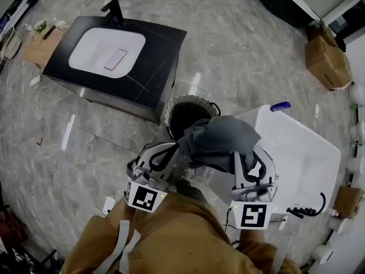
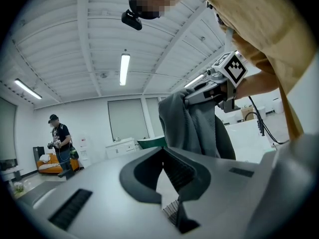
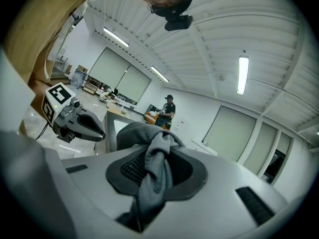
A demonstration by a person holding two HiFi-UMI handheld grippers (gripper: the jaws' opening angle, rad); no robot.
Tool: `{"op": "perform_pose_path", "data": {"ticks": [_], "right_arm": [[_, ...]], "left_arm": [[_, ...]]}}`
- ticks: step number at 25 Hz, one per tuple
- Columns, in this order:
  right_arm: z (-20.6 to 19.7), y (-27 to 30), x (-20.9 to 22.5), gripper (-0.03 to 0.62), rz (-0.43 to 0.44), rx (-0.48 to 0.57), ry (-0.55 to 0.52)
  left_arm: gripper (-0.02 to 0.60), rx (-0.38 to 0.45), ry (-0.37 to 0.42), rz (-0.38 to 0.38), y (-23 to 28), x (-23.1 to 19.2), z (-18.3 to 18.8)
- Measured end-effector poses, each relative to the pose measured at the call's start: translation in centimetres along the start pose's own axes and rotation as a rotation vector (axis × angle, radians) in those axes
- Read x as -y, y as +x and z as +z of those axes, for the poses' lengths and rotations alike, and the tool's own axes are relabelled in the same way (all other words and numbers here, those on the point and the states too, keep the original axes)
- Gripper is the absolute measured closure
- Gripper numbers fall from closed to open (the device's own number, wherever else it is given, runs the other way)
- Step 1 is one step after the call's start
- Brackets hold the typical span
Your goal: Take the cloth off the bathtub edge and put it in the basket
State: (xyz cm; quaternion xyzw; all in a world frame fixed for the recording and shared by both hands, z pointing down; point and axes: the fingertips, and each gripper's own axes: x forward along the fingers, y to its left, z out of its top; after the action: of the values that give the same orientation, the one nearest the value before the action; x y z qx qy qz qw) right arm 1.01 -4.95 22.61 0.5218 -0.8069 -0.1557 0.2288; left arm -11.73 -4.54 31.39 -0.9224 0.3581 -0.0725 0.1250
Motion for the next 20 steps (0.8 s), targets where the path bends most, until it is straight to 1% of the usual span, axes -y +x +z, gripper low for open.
{"op": "perform_pose_path", "data": {"ticks": [2,6,10,12,16,20], "right_arm": [[-0.2,0.6,0.8,0.516,-0.004,-0.002,-0.022],[-1.2,1.7,2.3,0.516,-0.026,-0.002,-0.012],[-4.1,3.6,2.5,0.516,-0.008,-0.058,-0.030],[-6.4,4.8,2.0,0.516,0.010,-0.091,-0.028],[-12.4,8.1,-0.5,0.516,0.065,-0.158,-0.011],[-19.1,12.5,-3.9,0.516,0.118,-0.166,0.018]], "left_arm": [[0.575,0.002,-0.002,-0.002,0.7,0.0,-0.1],[0.575,-0.022,-0.010,-0.013,1.7,0.0,-0.4],[0.575,-0.034,0.009,-0.022,3.1,-0.2,-1.2],[0.575,-0.041,0.010,-0.020,3.9,-0.3,-2.4],[0.575,-0.094,-0.021,-0.030,5.9,-0.2,-6.3],[0.575,-0.129,-0.003,-0.035,8.6,0.0,-11.5]]}}
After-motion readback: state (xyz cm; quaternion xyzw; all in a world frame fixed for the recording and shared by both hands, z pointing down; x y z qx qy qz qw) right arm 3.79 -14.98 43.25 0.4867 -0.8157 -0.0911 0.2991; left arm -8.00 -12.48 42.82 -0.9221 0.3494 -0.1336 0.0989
